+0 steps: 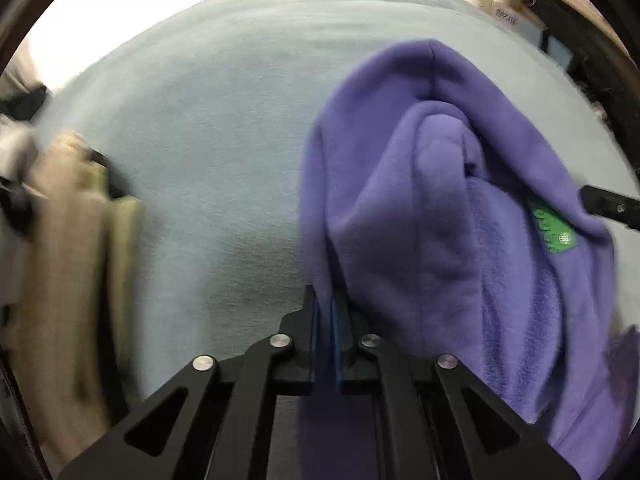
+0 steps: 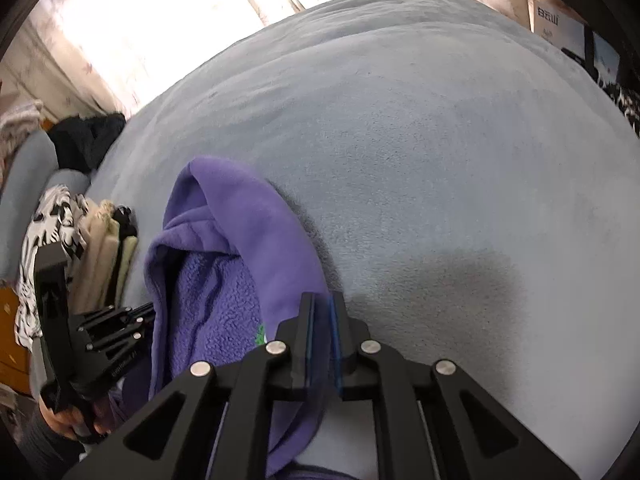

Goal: Fold large clothes
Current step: 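Grasp the purple hood with the left tool while the right tool grasps it too, then lift the hood with both tools and fold it onto the hoodie body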

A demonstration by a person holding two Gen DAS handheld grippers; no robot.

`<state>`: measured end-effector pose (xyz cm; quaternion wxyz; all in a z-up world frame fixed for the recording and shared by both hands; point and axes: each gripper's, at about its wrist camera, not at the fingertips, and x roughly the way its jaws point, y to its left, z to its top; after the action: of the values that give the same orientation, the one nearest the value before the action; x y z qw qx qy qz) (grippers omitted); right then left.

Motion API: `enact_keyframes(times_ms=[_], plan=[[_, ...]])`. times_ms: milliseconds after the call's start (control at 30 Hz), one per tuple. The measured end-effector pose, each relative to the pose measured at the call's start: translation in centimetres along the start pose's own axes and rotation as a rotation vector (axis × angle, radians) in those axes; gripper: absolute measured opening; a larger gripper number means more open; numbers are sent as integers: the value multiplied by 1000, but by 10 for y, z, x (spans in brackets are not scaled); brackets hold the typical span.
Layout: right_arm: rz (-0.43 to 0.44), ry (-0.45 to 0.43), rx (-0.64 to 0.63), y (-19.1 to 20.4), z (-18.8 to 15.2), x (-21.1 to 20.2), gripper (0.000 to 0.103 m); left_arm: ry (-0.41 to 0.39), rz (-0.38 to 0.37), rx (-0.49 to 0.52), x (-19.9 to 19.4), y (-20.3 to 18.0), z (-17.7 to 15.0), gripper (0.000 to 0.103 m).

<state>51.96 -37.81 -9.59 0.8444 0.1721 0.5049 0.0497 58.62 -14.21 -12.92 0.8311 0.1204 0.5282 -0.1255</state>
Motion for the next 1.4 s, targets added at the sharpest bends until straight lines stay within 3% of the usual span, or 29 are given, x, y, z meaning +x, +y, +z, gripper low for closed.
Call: enact_keyframes(times_ms=[33,100,133,200,233,367,467,500,533,567,633,833,967,1067,1167,1267,1400], plan=[[0,-3,3,0,0,0,11,-12,30,7,-6,-1,0,3],[0,-4,10,2,0,1,27,-42,73,15,-21,4,-2,3],[14,-4,10,3,2,1,46,-44,72,18,-25,7,-3,3],[51,-11,8,4,3,0,68,-46,72,26,-30,15,-7,3],[55,-17,7,6,5,1,69,-43,75,30,-30,18,-9,3],[63,0,-14,21,13,14,69,-34,77,40,-25,20,-11,3],[17,19,-32,31,21,28,66,-32,57,16,-18,23,-11,3],[5,25,-31,33,23,33,58,-29,52,9,-16,23,-11,3],[16,38,-33,35,26,38,28,-27,49,6,-12,26,-9,3],[19,52,-35,36,28,42,14,-26,48,6,-7,31,-6,3],[2,60,-19,33,31,45,13,-28,49,9,-8,31,-5,3],[247,-49,113,0,27,-6,11,-64,37,-14,-29,43,-14,3],[388,-128,45,2,8,-70,11,-130,14,-18,-72,47,-26,2],[456,-192,-91,24,-22,-130,11,-177,-14,-16,-110,53,-42,2],[459,-245,-244,48,-63,-180,11,-211,-66,-35,-150,62,-69,2],[397,-280,-405,70,-116,-222,11,-223,-135,-67,-183,71,-115,2],[283,-293,-541,83,-184,-241,12,-182,-184,-73,-202,71,-186,2]])
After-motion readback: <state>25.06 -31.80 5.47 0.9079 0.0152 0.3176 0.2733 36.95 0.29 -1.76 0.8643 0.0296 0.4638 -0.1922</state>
